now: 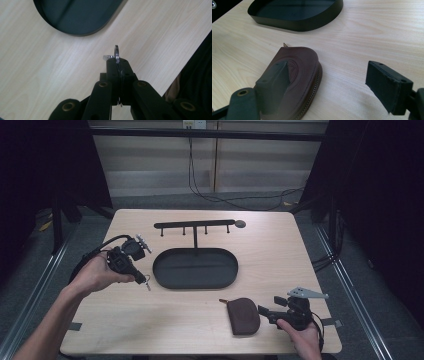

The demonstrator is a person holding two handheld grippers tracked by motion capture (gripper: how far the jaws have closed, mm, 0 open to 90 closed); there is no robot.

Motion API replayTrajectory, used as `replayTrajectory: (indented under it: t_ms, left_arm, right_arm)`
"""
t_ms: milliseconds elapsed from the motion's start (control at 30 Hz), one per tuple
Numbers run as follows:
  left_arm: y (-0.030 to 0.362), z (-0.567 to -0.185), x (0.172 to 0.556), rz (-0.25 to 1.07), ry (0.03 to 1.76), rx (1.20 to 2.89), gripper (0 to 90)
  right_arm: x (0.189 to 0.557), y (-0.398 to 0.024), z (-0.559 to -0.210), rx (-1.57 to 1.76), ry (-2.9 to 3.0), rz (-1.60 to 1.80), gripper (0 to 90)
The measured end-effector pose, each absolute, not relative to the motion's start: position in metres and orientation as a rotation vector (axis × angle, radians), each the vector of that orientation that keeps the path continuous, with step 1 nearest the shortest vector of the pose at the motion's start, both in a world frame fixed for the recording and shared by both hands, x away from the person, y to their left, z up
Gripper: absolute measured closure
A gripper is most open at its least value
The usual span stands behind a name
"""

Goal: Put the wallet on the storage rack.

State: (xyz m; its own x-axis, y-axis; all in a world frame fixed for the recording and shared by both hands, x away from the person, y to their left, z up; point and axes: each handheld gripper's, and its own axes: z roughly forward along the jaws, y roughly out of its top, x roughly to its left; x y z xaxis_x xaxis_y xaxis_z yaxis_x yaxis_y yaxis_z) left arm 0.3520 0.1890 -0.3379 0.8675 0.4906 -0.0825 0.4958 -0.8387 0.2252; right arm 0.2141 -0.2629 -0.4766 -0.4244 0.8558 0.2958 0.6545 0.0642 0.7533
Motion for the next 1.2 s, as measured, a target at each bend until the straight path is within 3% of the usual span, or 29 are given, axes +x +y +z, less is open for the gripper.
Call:
replayTrajectory:
  t_ms: [1200]
  left_arm:
    - [0.167, -0.295, 0.409, 0.062, 0.786, 2.733, 89.2]
  right_arm:
    - [0.213, -0.263, -0.476, 1.531, 2.118, 1.298, 18.6]
